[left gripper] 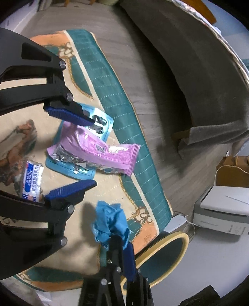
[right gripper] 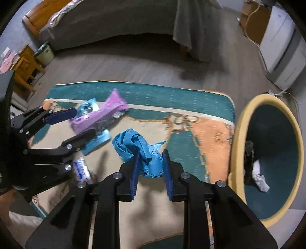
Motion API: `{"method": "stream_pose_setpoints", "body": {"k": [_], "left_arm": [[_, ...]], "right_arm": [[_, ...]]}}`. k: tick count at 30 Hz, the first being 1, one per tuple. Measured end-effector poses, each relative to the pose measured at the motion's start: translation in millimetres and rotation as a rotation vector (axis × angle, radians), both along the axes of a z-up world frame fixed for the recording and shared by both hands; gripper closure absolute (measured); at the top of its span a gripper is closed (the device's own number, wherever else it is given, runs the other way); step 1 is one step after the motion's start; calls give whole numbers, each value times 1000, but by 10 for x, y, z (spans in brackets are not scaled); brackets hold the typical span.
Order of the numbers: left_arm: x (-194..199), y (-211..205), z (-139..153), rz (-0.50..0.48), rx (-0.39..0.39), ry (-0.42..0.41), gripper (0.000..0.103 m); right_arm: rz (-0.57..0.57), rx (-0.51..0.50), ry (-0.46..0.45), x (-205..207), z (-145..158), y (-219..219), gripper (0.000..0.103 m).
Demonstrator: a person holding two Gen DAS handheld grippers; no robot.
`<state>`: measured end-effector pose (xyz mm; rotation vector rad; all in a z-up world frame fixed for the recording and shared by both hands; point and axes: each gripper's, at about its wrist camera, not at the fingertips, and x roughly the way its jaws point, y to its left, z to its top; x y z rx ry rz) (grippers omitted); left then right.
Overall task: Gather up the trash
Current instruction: 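Grasp purple wrapper with left gripper while right gripper grasps blue glove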
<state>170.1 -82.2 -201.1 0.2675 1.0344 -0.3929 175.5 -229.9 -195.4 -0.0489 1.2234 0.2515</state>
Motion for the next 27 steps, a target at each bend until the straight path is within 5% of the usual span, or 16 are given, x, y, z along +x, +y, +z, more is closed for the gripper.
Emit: {"method": "stream_pose_setpoints", "body": {"k": [11, 27], "left_arm": [[37, -67, -141, -17, 42, 16, 77], [-68, -74, 197, -19, 7, -60, 88]], "right_arm": [[-16, -1, 13, 52, -61, -12, 80], [-43, -6, -34, 21, 130, -88, 80]]}}
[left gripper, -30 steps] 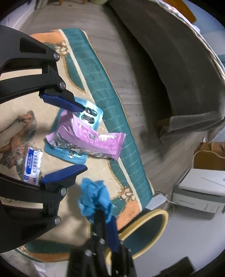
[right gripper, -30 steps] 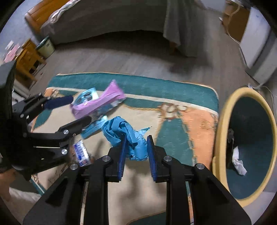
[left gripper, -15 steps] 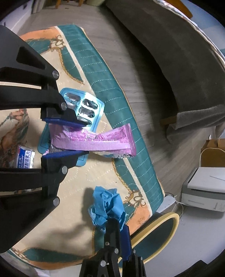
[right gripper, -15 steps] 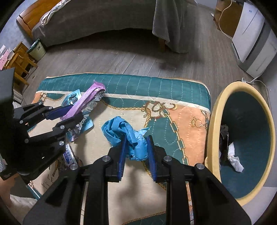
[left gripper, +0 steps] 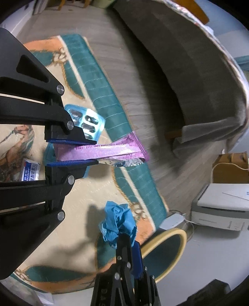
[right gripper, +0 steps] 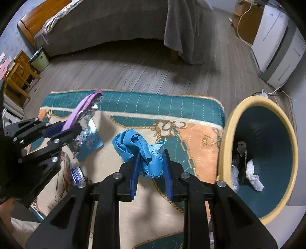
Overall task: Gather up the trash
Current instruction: 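Grasp purple wrapper with left gripper while right gripper grasps blue glove, then carry purple wrapper and blue glove over the bin and open both grippers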
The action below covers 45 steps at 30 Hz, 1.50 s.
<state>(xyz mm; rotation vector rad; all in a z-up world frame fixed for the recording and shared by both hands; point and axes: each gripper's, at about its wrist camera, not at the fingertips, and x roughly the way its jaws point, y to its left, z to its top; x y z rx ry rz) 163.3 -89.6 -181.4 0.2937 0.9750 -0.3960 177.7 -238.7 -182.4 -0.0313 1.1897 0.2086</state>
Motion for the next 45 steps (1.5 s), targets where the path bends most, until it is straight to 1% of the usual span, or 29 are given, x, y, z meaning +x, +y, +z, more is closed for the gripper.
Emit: {"method": "stream_pose_setpoints", "body": {"k": [3, 6, 12, 17, 20, 25, 29, 32, 37, 42, 45], "left_arm": [[-23, -39, 154, 11, -20, -23, 88], [-73, -105, 285, -1, -19, -52, 88], [-160, -301, 537, -23, -53, -92, 88], [-237, -512, 683, -59, -72, -119, 88], [-283, -677, 717, -84, -78, -125, 88], [-337, -975, 706, -131, -77, -128, 88], [-378, -1198, 686, -165, -82, -122, 88], [-404, -1344, 662, -193, -84, -118, 88], [-457, -1595, 605, -237, -92, -100, 88], [-581, -1847, 526, -284, -85, -89, 88], [-659, -1982, 484, -306, -91, -68, 88]], "right_arm": [[-20, 5, -28, -17, 133, -78, 80], [-41, 9, -51, -35, 250, -172, 80], [-101, 1, -109, -91, 512, -468, 80], [-164, -15, -163, -148, 705, -789, 80], [-208, -21, -186, -179, 756, -1018, 80], [-267, -19, -201, -222, 781, -1369, 80], [-302, -11, -204, -252, 735, -1608, 80], [-319, -24, -194, -242, 681, -1739, 80], [-372, 1, -187, -227, 626, -2026, 80], [-411, -19, -183, -247, 568, -2274, 80], [-458, 10, -162, -266, 495, -2449, 80]]}}
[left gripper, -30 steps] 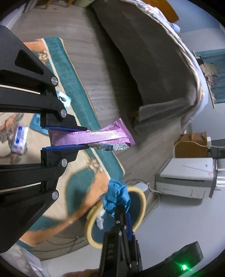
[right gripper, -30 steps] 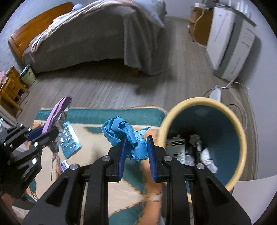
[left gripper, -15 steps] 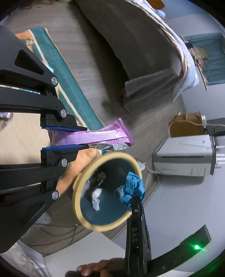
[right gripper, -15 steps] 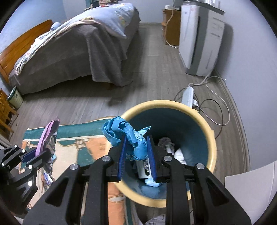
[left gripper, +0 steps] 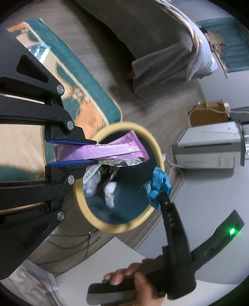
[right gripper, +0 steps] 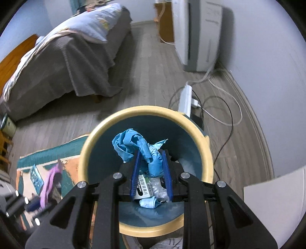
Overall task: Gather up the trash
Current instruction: 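Carry purple wrapper and blue glove over the bin and open both grippers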
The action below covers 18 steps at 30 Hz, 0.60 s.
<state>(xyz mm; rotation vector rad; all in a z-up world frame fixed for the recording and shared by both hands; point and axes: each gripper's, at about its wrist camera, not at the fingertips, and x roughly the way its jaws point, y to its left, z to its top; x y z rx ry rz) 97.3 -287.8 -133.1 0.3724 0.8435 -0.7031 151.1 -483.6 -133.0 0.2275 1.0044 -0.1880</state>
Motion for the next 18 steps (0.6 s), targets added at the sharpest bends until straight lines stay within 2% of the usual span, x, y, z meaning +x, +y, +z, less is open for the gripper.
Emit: {"method": "stream_pose_setpoints", "body": {"k": [4, 9, 12, 18], "left_arm": [[-78, -181, -53, -32, 11, 6, 88], [-33, -389, -129, -39, -4, 60, 88], [25, -498, -192, -42, 23, 67, 88], [248, -651, -285, 5, 54, 58, 87]], "right_arm": [[-28, 22, 18, -19, -79, -140, 80], [-68, 44, 28, -55, -113, -261, 80], [-89, 57, 32, -71, -140, -319, 80], [-109, 74, 38, -79, -183, -381, 80]]}}
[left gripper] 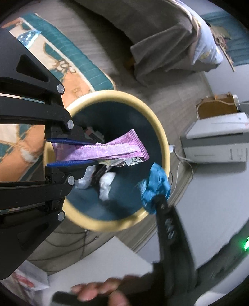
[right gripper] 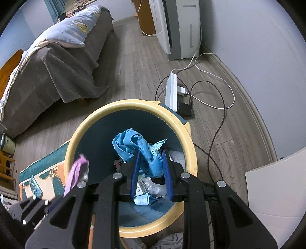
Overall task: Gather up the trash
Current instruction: 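Carry purple wrapper and blue glove over the bin and open both grippers, then move both grippers back over the rug toward the blister tray and medicine box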
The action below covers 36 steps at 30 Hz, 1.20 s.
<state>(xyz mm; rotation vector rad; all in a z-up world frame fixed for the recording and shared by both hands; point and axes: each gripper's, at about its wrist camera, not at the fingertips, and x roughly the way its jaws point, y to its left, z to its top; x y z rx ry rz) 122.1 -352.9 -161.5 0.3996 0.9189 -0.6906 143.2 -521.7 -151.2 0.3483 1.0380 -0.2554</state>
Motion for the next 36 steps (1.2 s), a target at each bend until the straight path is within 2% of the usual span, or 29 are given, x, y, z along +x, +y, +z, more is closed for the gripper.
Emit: {"method": "stream_pose_setpoints", "body": {"k": [3, 6, 8, 11, 12, 14, 15, 17, 20, 22, 24, 25, 31, 36], "left_arm": [[44, -62, -19, 2, 10, -11, 87], [69, -87, -24, 8, 3, -3, 78], [76, -84, -44, 9, 6, 3, 67], [77, -42, -57, 11, 4, -2, 58], [80, -22, -62, 17, 0, 1, 56], [83, 56, -47, 40, -19, 7, 45], [77, 109, -27, 49, -33, 7, 41], [39, 191, 14, 63, -38, -15, 26], [-16, 320, 93, 95, -44, -53, 13], [-46, 414, 144, 120, -40, -73, 11], [-73, 525, 202, 140, -38, -83, 10], [-99, 620, 255, 150, -41, -90, 10], [-194, 1172, 519, 205, -28, -115, 9], [-226, 1738, 704, 299, 28, -147, 8]], "right_arm": [[0, -1, 12, 12, -39, -1, 80], [0, -19, 22, 39, -64, 3, 79], [0, -24, 23, 44, -75, 13, 78], [4, -23, 23, 46, -84, 30, 76], [4, -25, 24, 45, -85, 35, 69], [-2, -42, 20, 34, -74, 42, 55], [-4, -47, 18, 27, -65, 44, 53], [-10, -52, 17, 23, -51, 50, 52], [-5, -62, 20, 26, -41, 97, 39], [5, -73, 19, 30, -17, 147, 31], [14, -83, 6, 32, 41, 219, 9], [18, -88, -2, 37, 76, 248, 4], [72, -115, -54, 77, 349, 584, 6], [175, -176, -95, 124, 584, 1078, 6]]}}
